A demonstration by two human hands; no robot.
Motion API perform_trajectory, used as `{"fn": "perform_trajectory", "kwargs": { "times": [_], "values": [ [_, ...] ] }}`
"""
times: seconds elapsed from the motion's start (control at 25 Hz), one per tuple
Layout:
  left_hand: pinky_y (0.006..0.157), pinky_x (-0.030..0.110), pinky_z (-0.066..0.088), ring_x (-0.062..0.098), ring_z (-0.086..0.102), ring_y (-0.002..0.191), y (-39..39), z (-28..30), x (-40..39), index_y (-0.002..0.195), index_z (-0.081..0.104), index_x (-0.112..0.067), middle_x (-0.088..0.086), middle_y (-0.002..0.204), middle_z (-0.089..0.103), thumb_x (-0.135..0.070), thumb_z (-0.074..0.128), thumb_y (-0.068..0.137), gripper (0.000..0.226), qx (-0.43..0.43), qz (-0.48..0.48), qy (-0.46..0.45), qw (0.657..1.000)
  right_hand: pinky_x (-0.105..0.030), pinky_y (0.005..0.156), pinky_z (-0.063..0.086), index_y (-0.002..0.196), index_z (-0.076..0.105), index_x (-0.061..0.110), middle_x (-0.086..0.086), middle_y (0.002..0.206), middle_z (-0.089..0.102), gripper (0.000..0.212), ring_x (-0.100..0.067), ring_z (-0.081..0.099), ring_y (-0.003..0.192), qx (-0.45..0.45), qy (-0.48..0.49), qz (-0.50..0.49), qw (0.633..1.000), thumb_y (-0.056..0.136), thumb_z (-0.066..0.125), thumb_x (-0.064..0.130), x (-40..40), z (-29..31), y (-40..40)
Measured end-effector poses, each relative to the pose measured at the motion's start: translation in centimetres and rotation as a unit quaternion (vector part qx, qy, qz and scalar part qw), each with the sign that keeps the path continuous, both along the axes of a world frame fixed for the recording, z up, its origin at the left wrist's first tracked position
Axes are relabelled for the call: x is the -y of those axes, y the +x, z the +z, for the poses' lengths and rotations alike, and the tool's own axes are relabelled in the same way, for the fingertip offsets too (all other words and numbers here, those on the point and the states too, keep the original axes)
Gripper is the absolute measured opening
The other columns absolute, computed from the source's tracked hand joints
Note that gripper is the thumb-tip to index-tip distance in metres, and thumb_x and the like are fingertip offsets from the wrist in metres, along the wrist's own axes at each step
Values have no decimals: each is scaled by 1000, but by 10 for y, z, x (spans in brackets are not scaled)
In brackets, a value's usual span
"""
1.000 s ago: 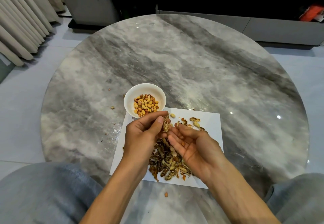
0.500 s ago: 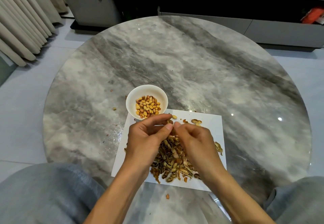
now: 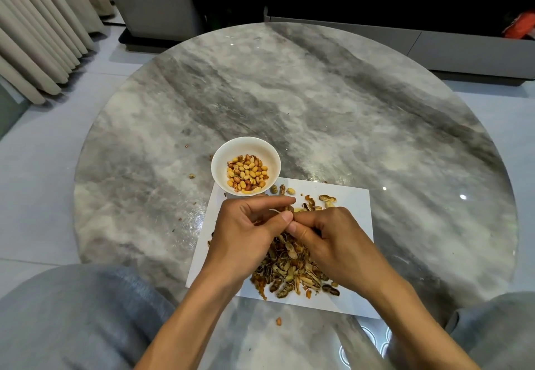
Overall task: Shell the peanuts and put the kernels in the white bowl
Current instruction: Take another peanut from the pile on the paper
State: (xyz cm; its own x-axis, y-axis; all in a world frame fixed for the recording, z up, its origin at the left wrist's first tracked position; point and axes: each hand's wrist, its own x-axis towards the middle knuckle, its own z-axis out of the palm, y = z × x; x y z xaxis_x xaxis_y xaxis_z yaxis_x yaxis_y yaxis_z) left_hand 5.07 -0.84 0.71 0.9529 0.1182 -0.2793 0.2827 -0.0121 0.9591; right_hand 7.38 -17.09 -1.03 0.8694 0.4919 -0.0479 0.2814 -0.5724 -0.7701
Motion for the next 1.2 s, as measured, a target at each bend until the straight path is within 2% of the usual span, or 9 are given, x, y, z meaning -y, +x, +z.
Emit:
{"fn": "perform_trajectory", "kwargs": {
  "times": [0.24, 0.4, 0.48, 0.6, 0.68, 0.8, 0.92, 1.08, 1.2],
  "values": [
    [78, 24, 58, 14, 74, 88, 0, -4, 3, 92, 79, -23, 2, 93, 78, 5, 69, 85, 30, 11, 89, -115, 989, -23, 51, 26, 87, 75, 12, 6, 49, 34, 31, -7, 31, 48, -39, 109, -85, 990, 102, 54, 28, -8, 10, -5],
    [76, 22, 57, 16, 74, 93, 2, -6, 4, 94, 79, -21, 3, 98, 78, 7, 68, 85, 31, 13, 97, -148, 984, -22, 52, 26, 68, 59, 10, 7, 52, 33, 39, -8, 28, 50, -124, 178, -136, 967, 103, 53, 27, -12, 11, -6],
    [78, 23, 57, 18, 74, 94, 2, -7, 6, 98, 78, -18, 5, 98, 78, 7, 67, 86, 29, 10, 87, -146, 985, -21, 51, 27, 72, 64, 12, 0, 52, 39, 35, -7, 32, 51, -102, 164, -136, 972, 103, 53, 26, -14, 10, -5],
    [84, 29, 57, 16, 74, 90, 1, -9, 6, 104, 77, -20, 2, 95, 78, 1, 68, 88, 28, -14, 77, -109, 991, -19, 50, 28, 82, 69, 8, -8, 58, 48, 31, -8, 36, 51, -40, 111, -140, 983, 101, 55, 28, -17, 8, -7],
    [83, 23, 54, 6, 71, 90, 1, -10, 5, 104, 78, -29, -9, 99, 76, -3, 70, 88, 31, 13, 49, -8, 999, -18, 51, 28, 85, 69, 5, -6, 56, 48, 33, -5, 36, 51, -74, 129, -147, 978, 102, 55, 29, -15, 7, -8],
    [78, 14, 52, -1, 66, 96, -1, -12, 2, 106, 78, -26, -16, 102, 70, -6, 74, 86, 29, 121, -33, 136, 983, -30, 60, 34, 91, 71, 5, -16, 65, 54, 34, -12, 42, 59, -152, 133, -126, 971, 103, 51, 31, -8, 9, -2],
    [75, 14, 52, 0, 66, 92, -3, -16, 4, 102, 79, -26, -17, 94, 69, -11, 78, 84, 24, 156, -38, 177, 971, -30, 58, 28, 89, 66, -2, -1, 58, 38, 38, -13, 34, 56, -196, 127, -133, 963, 104, 48, 28, -3, 11, 2],
    [68, 10, 48, 2, 66, 80, -2, -15, 4, 90, 79, -25, -17, 88, 69, -13, 80, 80, 15, 163, -10, 221, 962, -29, 55, 25, 85, 55, -11, -5, 59, 36, 44, -16, 30, 54, -219, 147, -143, 954, 104, 48, 27, -9, 7, 0],
    [64, 13, 48, 6, 64, 76, -1, -16, 2, 87, 77, -26, -18, 86, 68, -19, 77, 80, 10, 133, -15, 197, 971, -27, 54, 27, 81, 59, -7, -3, 58, 38, 43, -16, 31, 53, -227, 149, -148, 951, 103, 51, 29, -10, 5, -1]
  ]
}}
